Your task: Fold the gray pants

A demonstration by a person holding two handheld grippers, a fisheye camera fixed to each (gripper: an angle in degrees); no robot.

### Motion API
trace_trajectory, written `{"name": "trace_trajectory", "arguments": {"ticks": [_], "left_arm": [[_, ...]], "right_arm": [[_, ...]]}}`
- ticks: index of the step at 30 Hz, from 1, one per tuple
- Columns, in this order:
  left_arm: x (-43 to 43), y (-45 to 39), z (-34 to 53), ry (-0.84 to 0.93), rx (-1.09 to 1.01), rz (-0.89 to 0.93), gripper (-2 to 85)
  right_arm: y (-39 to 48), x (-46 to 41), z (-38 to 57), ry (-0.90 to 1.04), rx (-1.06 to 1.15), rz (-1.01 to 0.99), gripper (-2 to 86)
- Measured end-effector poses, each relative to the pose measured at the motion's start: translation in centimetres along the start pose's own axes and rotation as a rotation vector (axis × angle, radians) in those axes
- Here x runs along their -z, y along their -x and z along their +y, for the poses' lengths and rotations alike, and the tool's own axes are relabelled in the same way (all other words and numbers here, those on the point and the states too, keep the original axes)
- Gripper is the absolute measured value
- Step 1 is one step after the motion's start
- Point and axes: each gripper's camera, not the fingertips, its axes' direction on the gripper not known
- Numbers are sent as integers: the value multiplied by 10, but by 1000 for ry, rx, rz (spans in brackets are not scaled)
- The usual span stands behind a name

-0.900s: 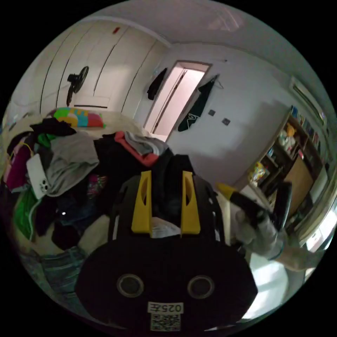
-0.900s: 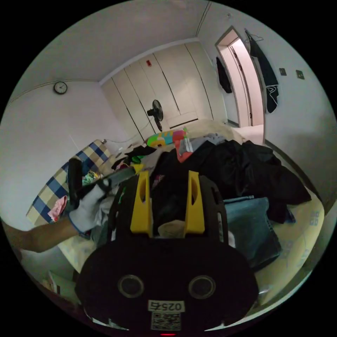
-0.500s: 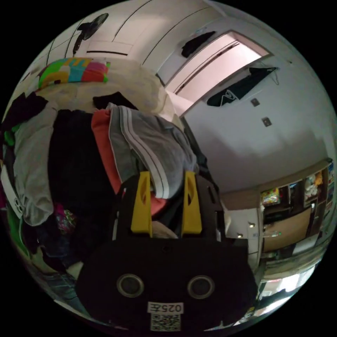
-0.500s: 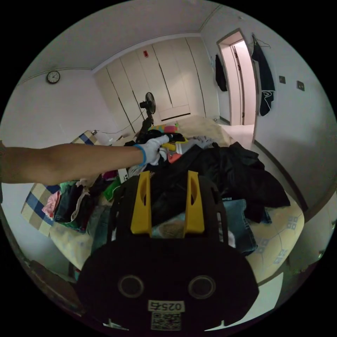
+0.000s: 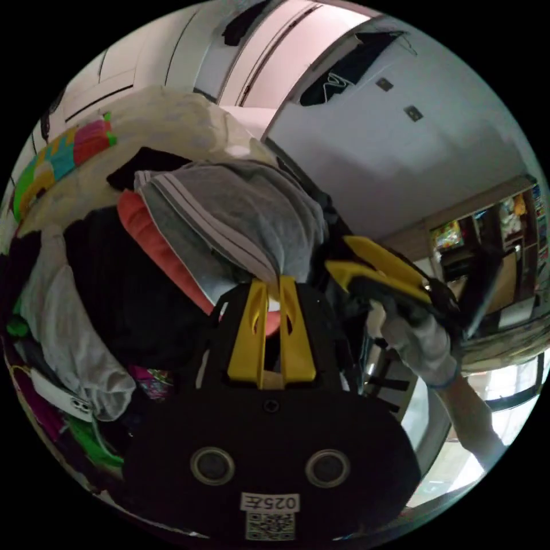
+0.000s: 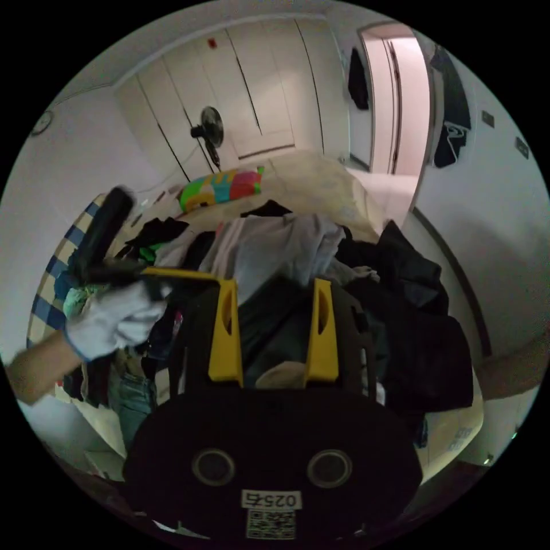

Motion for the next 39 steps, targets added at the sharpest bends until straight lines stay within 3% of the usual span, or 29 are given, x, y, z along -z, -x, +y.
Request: {"name": "trace_trajectory", "arguments": {"ticks": [3,8,10,12,15,20,23,24,26,28,29,31,34,36,39], "left_arm": [[14,11,26,-30,-2,78,-8],[19,8,54,-8,-64,0,-15],[13,17,48,34,-35,37,-16],[9,15,51,75,-73,14,-15],[3,8,77,134,-142,-73,-15],[-19,23,145,246,-53,-54,-15],[4,34,198,249,9,3,-15],[27,45,223,193,69,118,-15],[70,64,263,48,187,339,-15],[132,58,312,-180,177,570,-16],[146,51,321,-221,156,601,-16],[193,4,341,-346,20,699,-17],[223,-83,341,-351,-259,870,-16],[231,-140,347,-324,-432,951,-17],[225,-222,376,-222,-655,1037,-17]], "right_arm": [[-2,-6,-31,35,-18,5,174],[10,-23,-39,198,39,47,123],[-10,-14,-26,177,-157,-43,61],[-18,-8,-11,162,-225,-105,53],[-1,0,12,244,-84,-59,48],[29,-7,86,370,-1,-27,42],[41,10,127,416,-67,-171,36],[39,27,143,404,-106,-286,32],[21,62,169,294,-236,-527,20],[-13,115,207,80,-457,-863,1],[-18,130,216,32,-479,-912,-1],[-34,187,251,-124,-495,-1107,-5],[-43,266,305,-332,-483,-1353,-5],[-51,321,346,-452,-467,-1362,-4],[-67,421,433,-590,-412,-1215,2]]}}
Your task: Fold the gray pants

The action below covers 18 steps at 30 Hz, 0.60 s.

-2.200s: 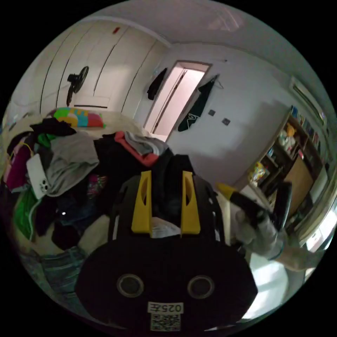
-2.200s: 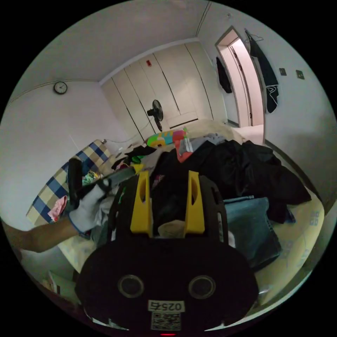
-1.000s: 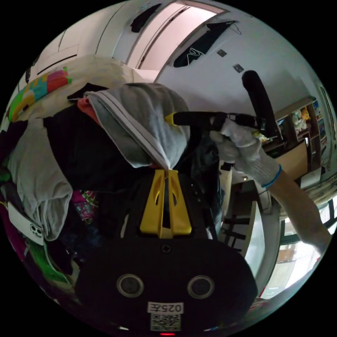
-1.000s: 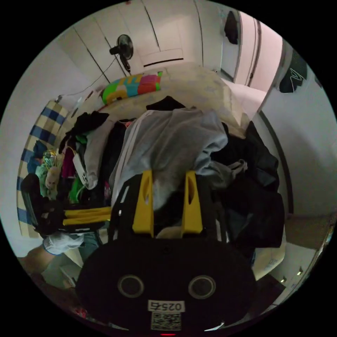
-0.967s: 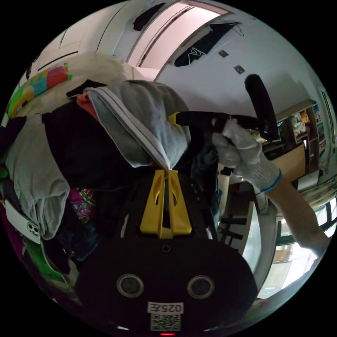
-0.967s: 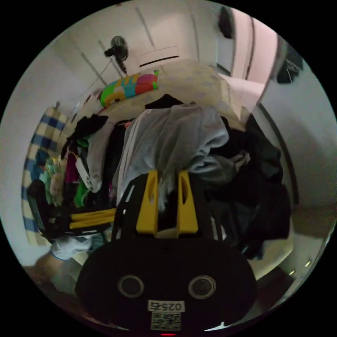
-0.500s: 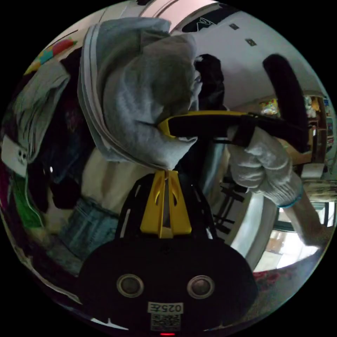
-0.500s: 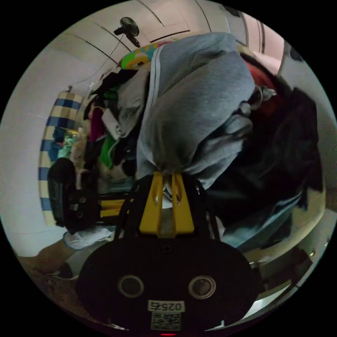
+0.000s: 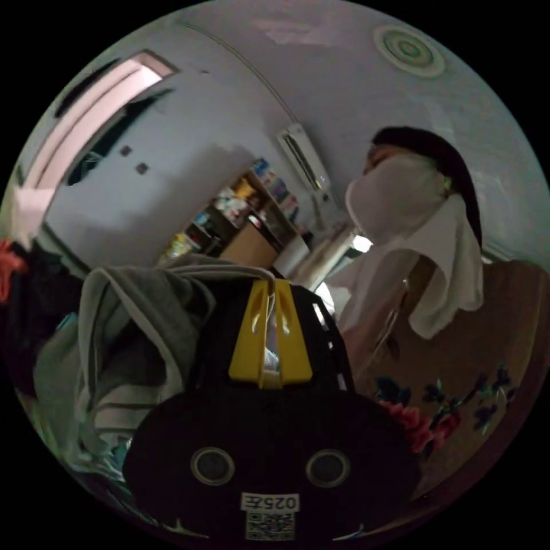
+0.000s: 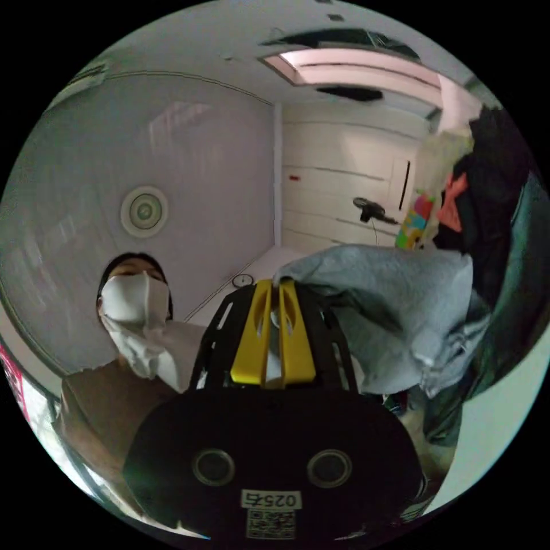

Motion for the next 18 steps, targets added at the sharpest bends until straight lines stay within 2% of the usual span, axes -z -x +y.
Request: {"name": "trace_trajectory", "arguments": {"ticks": [2,4,5,7,9,11,12,14,18], "left_arm": [[-54,-15,17,119,-33,91,-17],[-135,-16,66,237,18,122,-17],[-156,-13,83,254,42,112,-17],[-242,11,163,386,162,67,-17],[-300,36,230,505,267,25,-16],[-348,57,299,628,347,18,-15],[-368,68,336,647,435,76,-14],[-383,70,374,612,480,161,-12],[-379,50,413,524,238,96,0]], "right_arm": [[54,56,36,-25,107,142,10],[105,130,99,-80,172,457,35],[113,149,116,-102,162,564,43],[129,214,187,-130,49,959,78],[131,261,240,-140,-69,1115,106],[140,298,292,-202,-92,1049,129],[147,317,328,-295,-68,982,141],[154,327,374,-374,-29,981,160],[145,302,455,-432,118,1165,178]]}}
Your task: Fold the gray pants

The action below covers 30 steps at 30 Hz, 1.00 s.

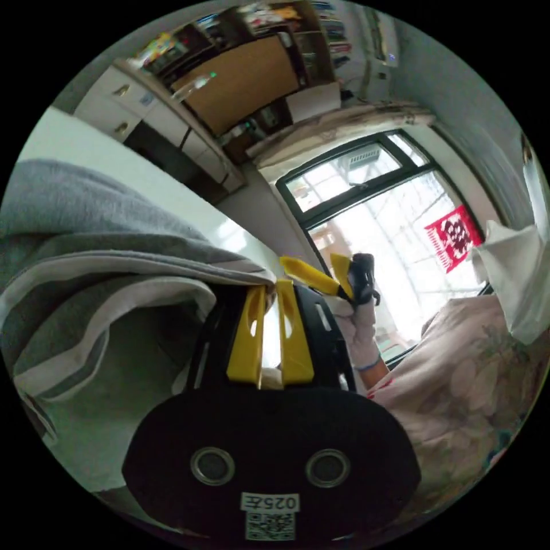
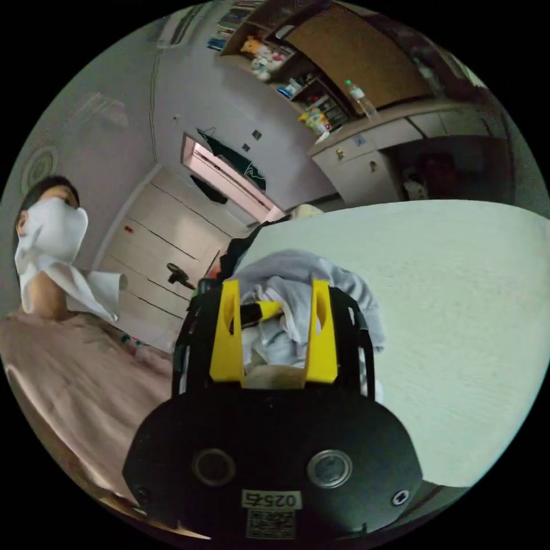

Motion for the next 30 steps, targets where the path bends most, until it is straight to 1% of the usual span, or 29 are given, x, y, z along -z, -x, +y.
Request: {"name": "trace_trajectory", "arguments": {"ticks": [2,3,4,7,9,11,13,14,15,16,17,19,20,21,23,25,26,28,29,30], "left_arm": [[-6,-2,15,-7,-78,-1,16],[-10,-3,27,-7,-118,-3,23],[-11,-3,41,-45,-159,8,25],[-11,-1,81,-140,-214,-5,26],[-10,3,105,-175,-214,-29,26],[-10,11,126,-156,-160,-70,27],[0,15,157,-183,-133,-135,29],[3,14,165,-205,-136,-157,31],[7,9,179,-240,-169,-205,36],[8,2,188,-259,-197,-261,53],[8,-3,192,-269,-213,-289,61],[2,-16,201,-302,-256,-418,81],[0,-17,202,-308,-262,-442,83],[-6,-18,202,-308,-270,-492,86],[-18,-12,195,-272,-275,-520,87],[-37,2,178,-187,-239,-525,92],[-42,5,174,-169,-230,-543,94],[-61,11,162,-129,-243,-670,95],[-65,12,160,-119,-241,-695,96],[-72,14,158,-93,-237,-710,96]], "right_arm": [[7,-3,32,-34,77,-12,185],[10,-6,50,-38,120,-50,187],[12,-7,66,-43,156,-89,201],[19,2,110,-110,221,-125,220],[20,15,145,-181,205,-116,218],[17,26,179,-250,107,-95,209],[22,34,221,-266,45,51,206],[25,36,230,-277,54,90,206],[33,37,244,-283,87,172,202],[41,37,252,-276,121,202,201],[45,37,255,-274,145,203,200],[64,31,253,-243,211,178,198],[69,29,251,-235,230,175,194],[79,24,246,-234,267,201,185],[92,12,237,-207,336,274,168],[100,-11,218,-99,346,410,166],[101,-17,214,-79,350,442,166],[104,-38,204,-7,374,533,160],[105,-43,203,8,382,558,155],[110,-51,204,23,417,625,145]]}}
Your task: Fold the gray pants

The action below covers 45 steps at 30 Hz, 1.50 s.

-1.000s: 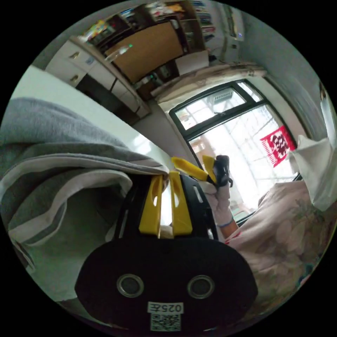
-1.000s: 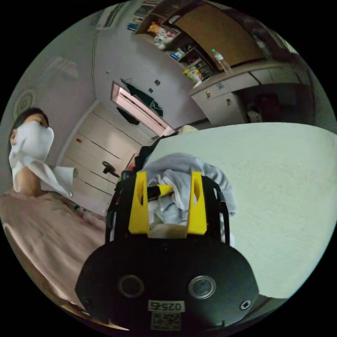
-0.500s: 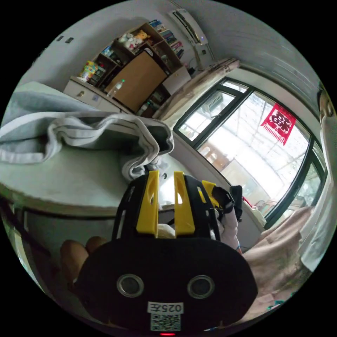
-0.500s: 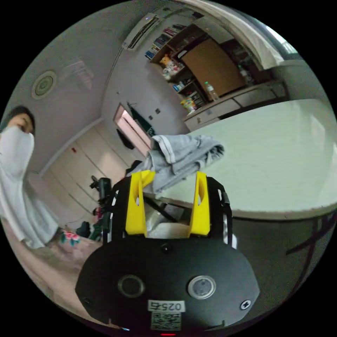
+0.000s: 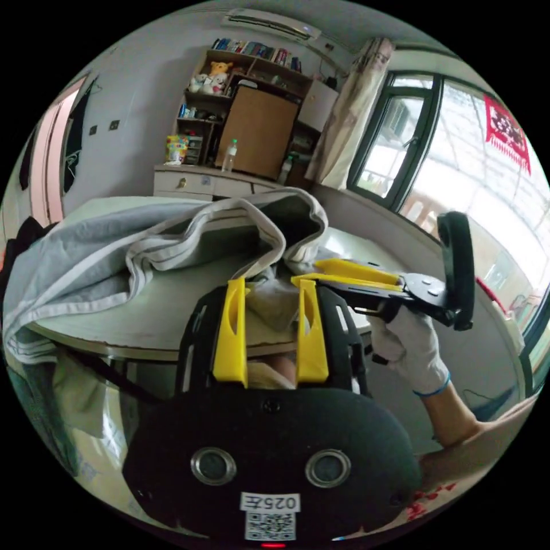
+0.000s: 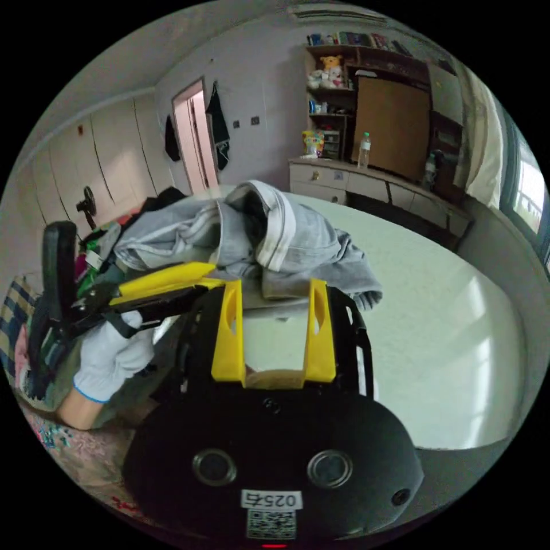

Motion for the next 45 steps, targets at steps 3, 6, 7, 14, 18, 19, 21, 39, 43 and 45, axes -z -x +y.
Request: {"name": "trace_trajectory", "arguments": {"ticks": [3,6,7,14,18,19,21,39,43,45], "left_arm": [[-13,-3,1,48,-22,-97,68],[-14,8,6,10,33,-99,59],[-12,15,10,-12,64,-96,60],[-18,38,8,-35,129,-40,102],[-51,45,-17,59,49,-81,58],[-52,54,-20,62,86,-29,38],[-49,64,-20,20,140,143,11],[-183,-96,-29,269,-152,579,-4],[-199,-121,-48,276,-198,596,-3],[-210,-136,-57,298,-191,617,-2]], "right_arm": [[20,-1,-1,38,112,159,99],[25,27,1,-11,148,202,45],[22,41,1,-37,147,210,39],[-13,90,1,-78,71,137,33],[-33,109,5,-136,52,102,32],[-41,110,0,-141,62,148,30],[-57,112,-15,-136,95,221,27],[-315,35,-62,310,-124,462,19],[-359,44,-50,304,-218,498,20],[-376,50,-53,331,-227,534,22]]}}
